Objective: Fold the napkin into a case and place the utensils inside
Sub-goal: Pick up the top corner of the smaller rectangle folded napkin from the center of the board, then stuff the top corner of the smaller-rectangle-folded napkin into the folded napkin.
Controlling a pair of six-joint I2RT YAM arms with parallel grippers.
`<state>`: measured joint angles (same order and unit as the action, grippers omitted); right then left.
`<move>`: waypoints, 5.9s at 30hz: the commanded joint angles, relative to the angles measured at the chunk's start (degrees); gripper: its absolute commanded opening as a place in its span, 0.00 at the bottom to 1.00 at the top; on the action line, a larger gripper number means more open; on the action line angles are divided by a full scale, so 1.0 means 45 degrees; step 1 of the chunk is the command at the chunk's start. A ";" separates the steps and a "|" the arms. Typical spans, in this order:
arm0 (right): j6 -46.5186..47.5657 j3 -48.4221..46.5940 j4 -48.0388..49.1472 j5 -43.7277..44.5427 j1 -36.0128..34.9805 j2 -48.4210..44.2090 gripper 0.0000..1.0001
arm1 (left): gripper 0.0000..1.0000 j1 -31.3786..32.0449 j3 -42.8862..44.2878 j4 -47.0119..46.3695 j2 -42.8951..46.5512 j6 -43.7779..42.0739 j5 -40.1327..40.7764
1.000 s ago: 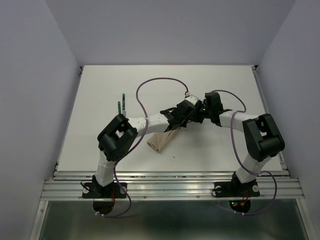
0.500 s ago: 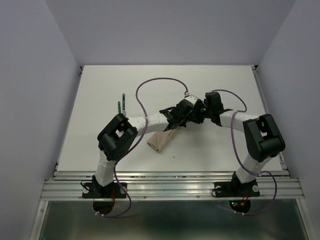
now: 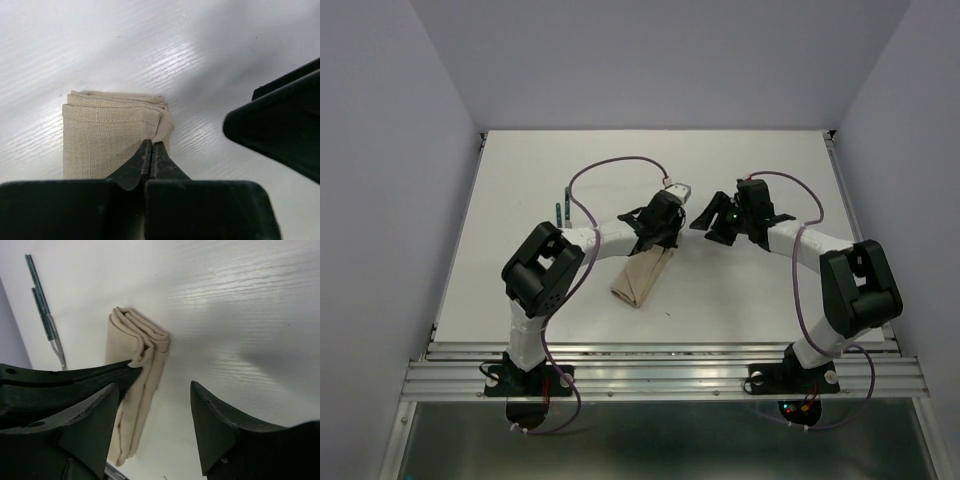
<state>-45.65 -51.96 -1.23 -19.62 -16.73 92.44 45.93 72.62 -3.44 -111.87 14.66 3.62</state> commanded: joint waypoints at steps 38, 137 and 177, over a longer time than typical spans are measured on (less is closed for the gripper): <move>0.5847 -0.4018 -0.2675 0.5589 -0.4426 0.2835 0.42 | 0.00 -0.1672 -0.1704 -0.1754 0.2908 0.2739 -0.2386; 0.3093 -0.2495 -0.0800 0.5706 -0.4544 0.1312 0.01 | 0.00 -0.1692 -0.0356 0.0531 0.0642 0.2193 -0.4532; 0.3250 -0.2651 -0.0917 0.5707 -0.4544 0.1390 0.01 | 0.00 -0.2824 -0.1295 0.0863 0.2070 0.2270 -0.5374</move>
<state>-31.11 -63.20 -8.47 6.59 -36.53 100.40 34.06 66.85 3.20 -102.56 23.83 -19.38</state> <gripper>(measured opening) 0.015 0.027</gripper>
